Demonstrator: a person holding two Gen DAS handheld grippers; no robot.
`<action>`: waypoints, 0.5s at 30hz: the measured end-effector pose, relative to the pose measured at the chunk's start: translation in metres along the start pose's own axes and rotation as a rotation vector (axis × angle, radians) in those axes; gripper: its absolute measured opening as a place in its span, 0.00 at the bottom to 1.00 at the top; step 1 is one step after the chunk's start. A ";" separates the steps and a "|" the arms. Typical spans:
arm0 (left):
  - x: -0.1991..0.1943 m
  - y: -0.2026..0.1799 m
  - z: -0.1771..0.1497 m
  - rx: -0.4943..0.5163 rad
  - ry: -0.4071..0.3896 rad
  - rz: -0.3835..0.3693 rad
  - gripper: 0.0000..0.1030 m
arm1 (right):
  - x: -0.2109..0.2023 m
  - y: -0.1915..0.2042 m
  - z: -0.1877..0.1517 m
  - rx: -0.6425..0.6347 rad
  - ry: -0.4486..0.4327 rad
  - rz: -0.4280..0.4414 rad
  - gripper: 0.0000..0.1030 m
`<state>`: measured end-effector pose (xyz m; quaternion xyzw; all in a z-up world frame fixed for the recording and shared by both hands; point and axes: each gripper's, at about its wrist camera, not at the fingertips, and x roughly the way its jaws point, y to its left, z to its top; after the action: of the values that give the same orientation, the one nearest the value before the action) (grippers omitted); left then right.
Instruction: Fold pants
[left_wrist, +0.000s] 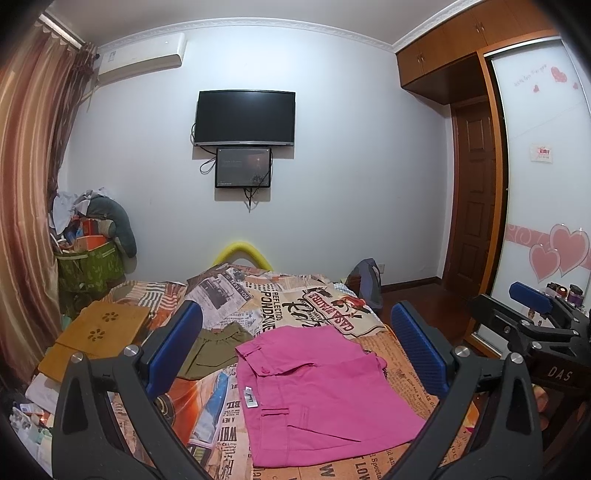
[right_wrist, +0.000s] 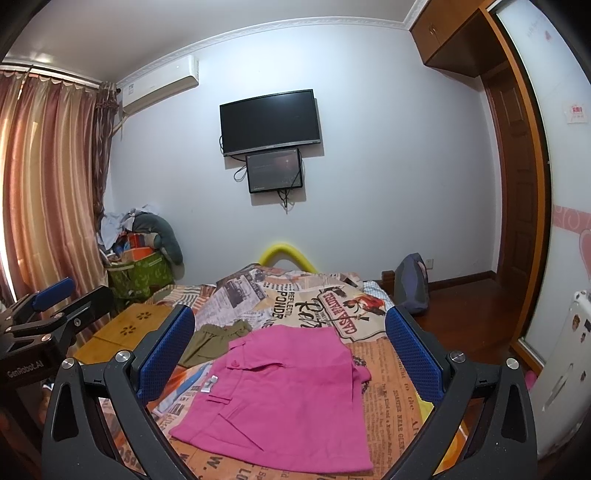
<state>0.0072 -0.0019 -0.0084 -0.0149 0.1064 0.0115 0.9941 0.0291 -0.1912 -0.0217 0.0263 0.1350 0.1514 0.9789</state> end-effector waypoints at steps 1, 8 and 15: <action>0.000 0.000 0.000 0.001 0.000 0.001 1.00 | 0.000 0.000 0.001 0.000 0.001 0.000 1.00; 0.001 -0.001 -0.001 0.001 0.000 0.001 1.00 | 0.000 0.000 0.001 0.001 0.001 0.000 1.00; 0.000 -0.001 -0.001 0.002 0.000 0.001 1.00 | 0.000 -0.001 0.001 0.001 0.003 0.002 1.00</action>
<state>0.0075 -0.0028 -0.0090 -0.0137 0.1065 0.0117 0.9941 0.0293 -0.1922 -0.0210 0.0268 0.1366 0.1522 0.9785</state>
